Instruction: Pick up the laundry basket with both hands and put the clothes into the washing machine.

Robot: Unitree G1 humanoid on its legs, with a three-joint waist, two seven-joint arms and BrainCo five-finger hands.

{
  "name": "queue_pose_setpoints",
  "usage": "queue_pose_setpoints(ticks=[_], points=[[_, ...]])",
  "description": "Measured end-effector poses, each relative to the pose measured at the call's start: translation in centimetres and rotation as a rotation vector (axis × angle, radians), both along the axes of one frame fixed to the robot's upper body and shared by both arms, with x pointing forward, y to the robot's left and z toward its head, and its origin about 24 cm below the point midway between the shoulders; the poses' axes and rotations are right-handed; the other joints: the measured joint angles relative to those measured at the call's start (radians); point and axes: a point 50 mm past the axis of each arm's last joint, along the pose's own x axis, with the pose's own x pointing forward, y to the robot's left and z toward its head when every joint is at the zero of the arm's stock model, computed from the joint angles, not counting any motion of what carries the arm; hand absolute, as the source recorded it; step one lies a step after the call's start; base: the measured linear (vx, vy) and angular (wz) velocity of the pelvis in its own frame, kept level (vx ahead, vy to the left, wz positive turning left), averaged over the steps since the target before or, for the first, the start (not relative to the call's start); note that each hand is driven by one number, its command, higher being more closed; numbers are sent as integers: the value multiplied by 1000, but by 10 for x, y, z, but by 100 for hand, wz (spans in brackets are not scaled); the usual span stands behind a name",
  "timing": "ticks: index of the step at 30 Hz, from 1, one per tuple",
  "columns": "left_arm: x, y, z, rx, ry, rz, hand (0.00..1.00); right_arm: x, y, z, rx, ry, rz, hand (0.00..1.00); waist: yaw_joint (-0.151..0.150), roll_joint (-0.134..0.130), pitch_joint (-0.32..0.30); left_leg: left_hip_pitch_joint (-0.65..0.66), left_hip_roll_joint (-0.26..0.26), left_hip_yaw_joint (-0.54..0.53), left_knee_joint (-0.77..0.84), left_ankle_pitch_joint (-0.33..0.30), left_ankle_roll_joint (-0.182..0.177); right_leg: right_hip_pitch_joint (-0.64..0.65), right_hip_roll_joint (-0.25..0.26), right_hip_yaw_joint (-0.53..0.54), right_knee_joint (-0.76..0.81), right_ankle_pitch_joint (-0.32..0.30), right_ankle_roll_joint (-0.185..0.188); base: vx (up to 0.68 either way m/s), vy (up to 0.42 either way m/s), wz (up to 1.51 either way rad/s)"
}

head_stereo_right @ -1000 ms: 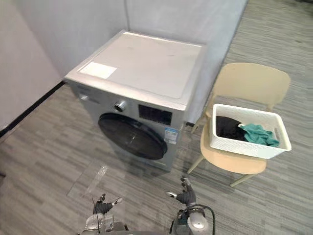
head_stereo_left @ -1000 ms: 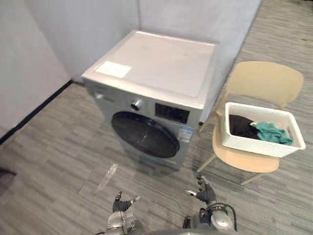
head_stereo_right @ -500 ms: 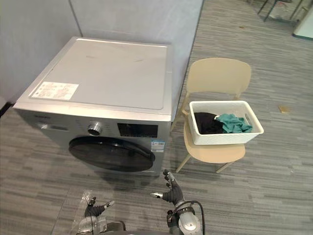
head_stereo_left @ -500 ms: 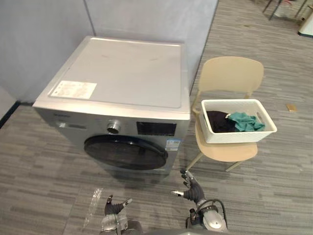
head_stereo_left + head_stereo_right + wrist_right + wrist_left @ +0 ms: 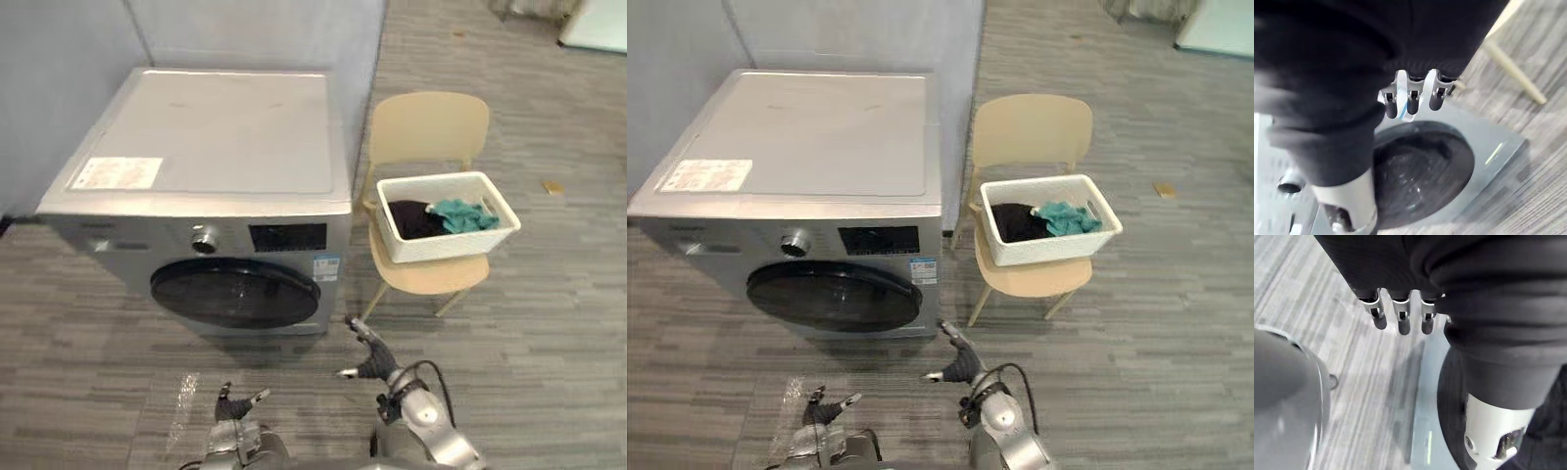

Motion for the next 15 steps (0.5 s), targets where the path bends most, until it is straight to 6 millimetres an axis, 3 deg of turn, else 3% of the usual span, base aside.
queue_pose_setpoints(ticks=[1, 4, 6, 9, 10, 12, 15], points=[[-4, 1, 0, -6, -3, 26, 0, 7, 6, 4, -2, -22, 33, 0, 11, -1, -6, -27, 2, -22, 6, 12, -14, 32, 14, -25, -82, -27, -15, -82, -221, 50], [-7, -6, 1, -38, -26, 64, 0, 21, 3, 2, -53, -26, 52, 0, 26, 46, -7, -53, 27, -88, -43, 89, -13, 43, 60, -89, -131, 10, -41, -56, -141, 54], [-8, -6, 2, -45, -35, 78, 0, 29, 2, 6, -64, -52, 37, 0, 28, 48, -6, -70, 27, -139, -84, 133, -11, 43, 70, -141, -135, 10, -52, -63, -156, 76], [-6, -6, 4, -48, -49, 82, 0, 43, -7, 13, -74, -98, -40, 0, 29, 47, -4, -96, 14, -151, -99, 197, 37, 54, 63, -219, -127, -1, -74, -69, -100, 77], [-5, -10, 5, -55, -61, 69, 0, 50, -15, 14, -82, -98, -92, 0, 45, 45, -4, -108, 4, -132, -96, 248, 45, 62, 61, -245, -125, -7, -83, -80, -87, 52], [-1, -12, 10, -53, -96, 46, 0, 63, -30, 19, -91, -116, -190, 0, 45, 42, -5, -110, -15, -125, -155, 319, 52, 68, 34, -298, -154, 16, -100, -74, -10, 67], [-8, -17, 9, -69, -90, 57, 0, 75, -52, 23, -104, -126, -321, 0, 44, 68, 1, -108, -23, -104, -44, 177, 36, 71, 32, -324, -160, 33, -100, -50, 40, 35]])
